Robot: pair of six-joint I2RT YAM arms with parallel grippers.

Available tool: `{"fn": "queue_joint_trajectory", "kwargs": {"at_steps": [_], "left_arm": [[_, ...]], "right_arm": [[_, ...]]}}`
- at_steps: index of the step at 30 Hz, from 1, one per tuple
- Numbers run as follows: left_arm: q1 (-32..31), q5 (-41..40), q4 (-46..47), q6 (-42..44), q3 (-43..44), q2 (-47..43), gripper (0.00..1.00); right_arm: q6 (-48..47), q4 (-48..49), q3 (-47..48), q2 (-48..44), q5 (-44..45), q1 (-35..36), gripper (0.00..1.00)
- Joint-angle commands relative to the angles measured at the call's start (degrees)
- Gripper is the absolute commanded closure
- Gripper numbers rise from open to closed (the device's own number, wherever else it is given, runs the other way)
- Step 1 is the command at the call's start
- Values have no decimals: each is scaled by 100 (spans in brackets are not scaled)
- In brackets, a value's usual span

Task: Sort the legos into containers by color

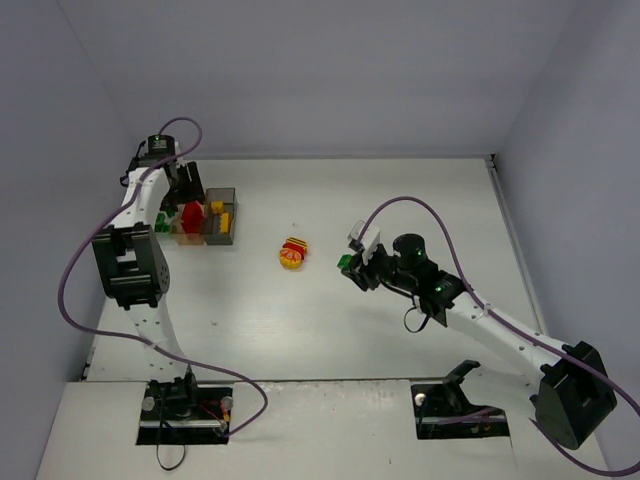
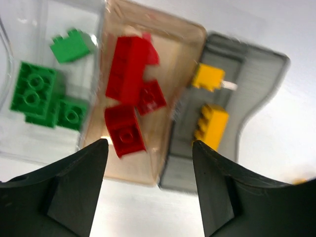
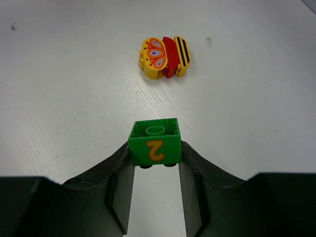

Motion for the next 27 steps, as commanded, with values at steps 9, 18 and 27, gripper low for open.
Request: {"fn": "queue_joint_trajectory", "kwargs": {"at_steps": [9,18,27], "left_arm": [[-1719,3094,625,-1206,-1276,-2671,32],[-3318,3782,1407,-1699,-1936,-3077,28],[-3996,3833,1452,-1260,-1874,-2770,27]], "right_arm": [[-137,438,536,-146,-305,0,96],[-119,386,624,-137,-481,0,95],[-102,324,659,-172,-543,0,94]]}}
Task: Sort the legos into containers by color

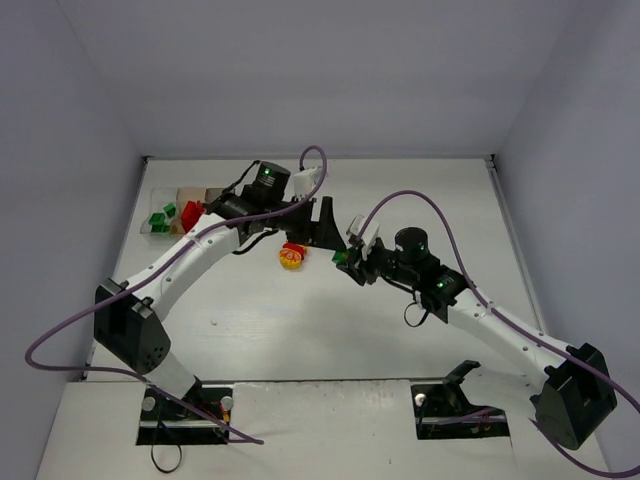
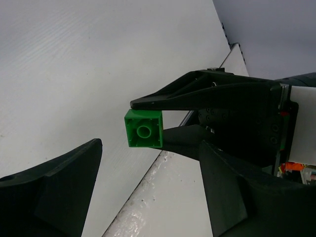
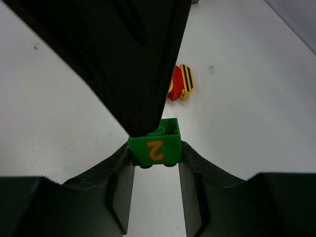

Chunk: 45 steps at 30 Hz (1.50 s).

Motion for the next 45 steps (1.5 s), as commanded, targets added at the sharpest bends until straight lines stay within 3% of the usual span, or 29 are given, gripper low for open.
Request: {"fn": "queue_joint_trajectory", "kwargs": {"at_steps": [1,8,14,16,17,20,21,24,25,28,31,35,37,41,45], "left_arm": [[-108,264,350,299,174,7,27],[-275,90,157,598,191,235,28],[-276,141,305,563,147,420,39],[-275,229,437,450,121,455,48],[-275,230,516,423,95,473,66],[-275,221,569,361,51,473,93],[-267,169,561,344,42,455,95],[-188,-24,456,431,24,359,100],[-118,-86,386,457,24,333,100],[382,-332,-35,676,-11,201,100],[1234,-700,-440,992,59,43,100],[2455,-2121,-1249,1266,410,-2,100],[3133,-2894,-1320,1205,568,60,100],[4021,-3574,-1039,1143,779,410,100],[4593,-3805,-855,1161,1271,1034,100]], "right_arm": [[-3,328,299,-166,-158,-8,94],[32,328,281,-166,-149,-9,94],[50,355,290,-157,-193,-9,94],[50,364,281,-148,-193,-9,94],[50,364,281,-139,-193,-9,94],[76,381,255,-130,-184,-9,91],[93,381,246,-113,-158,0,88],[164,381,229,-78,-45,-9,57],[216,364,229,-60,0,-9,36],[304,346,255,-8,131,-9,17],[453,276,290,80,307,-17,13],[865,267,299,159,501,-17,9],[1112,249,316,212,597,-44,0],[1762,223,343,283,589,-140,0],[1738,144,325,291,554,-219,0]]}}
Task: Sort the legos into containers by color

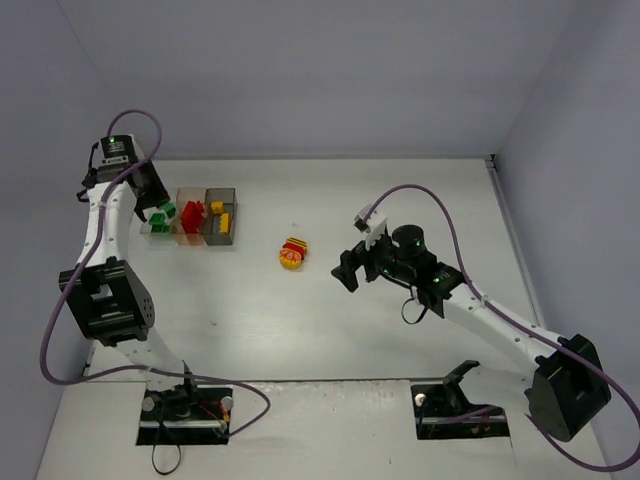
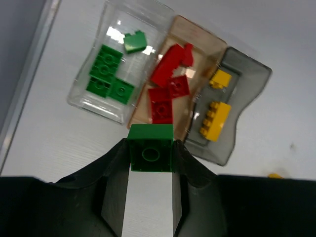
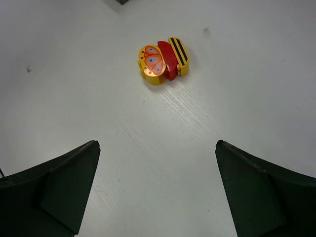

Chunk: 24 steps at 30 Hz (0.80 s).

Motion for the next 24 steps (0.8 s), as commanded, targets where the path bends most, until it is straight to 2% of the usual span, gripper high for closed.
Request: {"fn": "queue_joint_trajectory", "kwargs": {"at_steps": [1,7,12,16,20,24], "left_arm": [[307,-500,197,116,685,579,97],[422,-588,66,318,1687,1687,90],[440,-640,-40,327,2146,2190,83],[440,-579,-40,231,2252,2279,65],[440,-570,65,195,1955,2033,46],[440,-596,4,195,1752,1691,36]], "right_arm": [[207,192,297,-15,103,-95,0],[49,174,174,-41,122,-253,0],[58,148,165,29,34,-324,0],[84,69,261,187,-28,-324,1],[110,77,376,293,-37,-324,1],[137,60,525,451,-36,-315,3]]}}
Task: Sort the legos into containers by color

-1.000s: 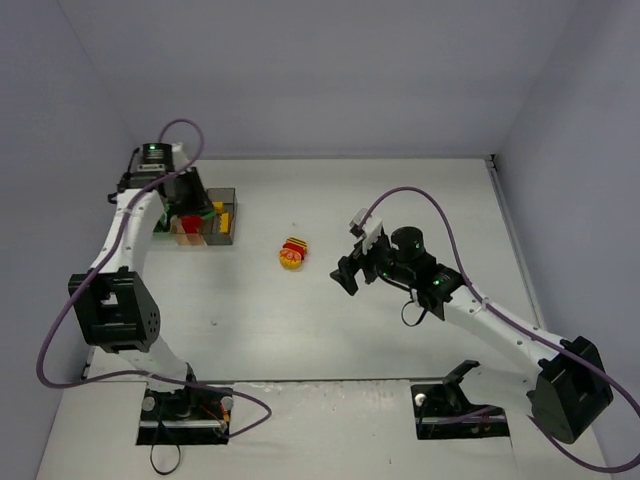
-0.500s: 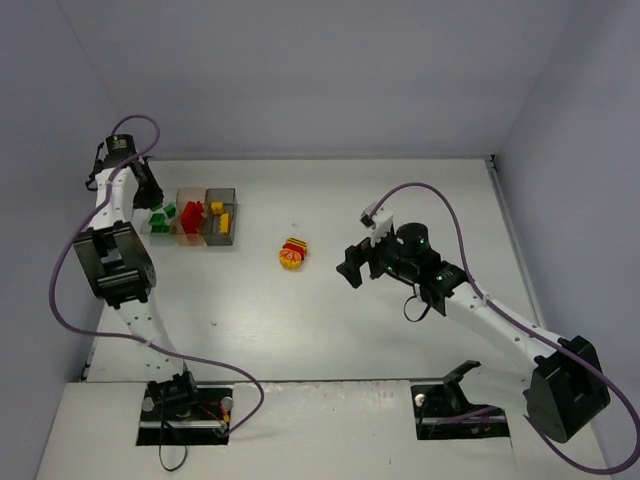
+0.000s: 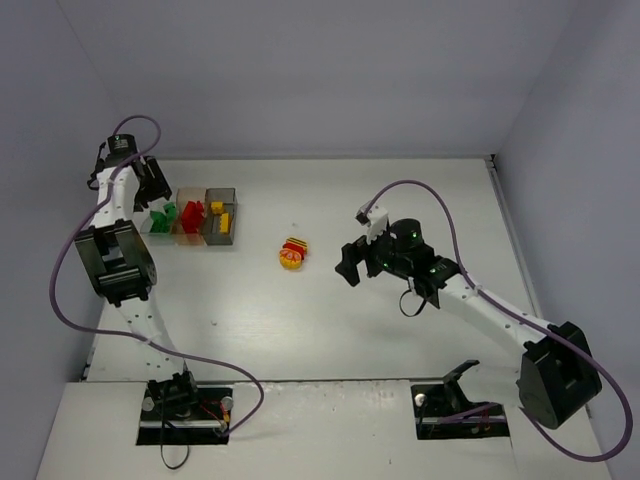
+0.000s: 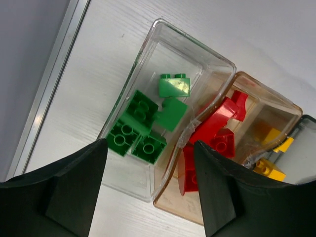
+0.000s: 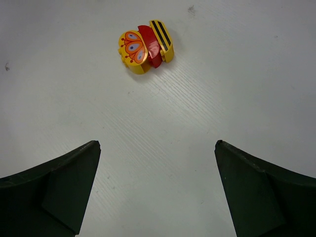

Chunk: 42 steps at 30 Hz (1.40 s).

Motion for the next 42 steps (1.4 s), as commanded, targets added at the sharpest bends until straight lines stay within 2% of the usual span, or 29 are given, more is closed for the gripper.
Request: {"fn": "queue_joint_trajectory", "kwargs": {"at_steps": [1,4,7,11,12,14,15,19,20,22,32,38,42], "left_arm": [[-4,-68,-2,-34,-54,-771,35],[-65,168,5,-183,-387,-1219,35],[-381,389,155,-175,-1011,-1825,35],[-1267,643,453,35,-1863,-2555,35],[-1765,653,550,53,-2030,-2765,35],[-2225,750,638,123,-2409,-2933,35],[-2671,680,665,176,-2479,-2951,35],[-3613,416,665,326,-2673,-2908,34],[-3738,372,665,335,-2691,-2847,28],[-3992,223,691,221,-2743,-2794,25],[-4661,-137,1087,132,-3139,-2188,18],[-4767,-261,1368,54,-3174,-1765,18],[-4759,-656,1464,27,-3122,-1449,18]], "right_arm": [[219,296,446,103,-78,-20,3],[474,322,587,235,-17,-2,5],[694,322,762,402,272,94,7],[1317,375,868,587,677,130,9],[1424,384,877,648,730,130,10],[1696,384,904,710,862,138,11],[1784,375,886,719,880,138,11],[2066,401,737,719,1046,138,10],[2119,401,659,719,1090,138,10],[2277,393,597,702,1143,138,10],[2383,340,447,623,1284,121,9],[2348,296,429,666,1284,68,8],[2348,296,447,701,1205,-2,7]]}}
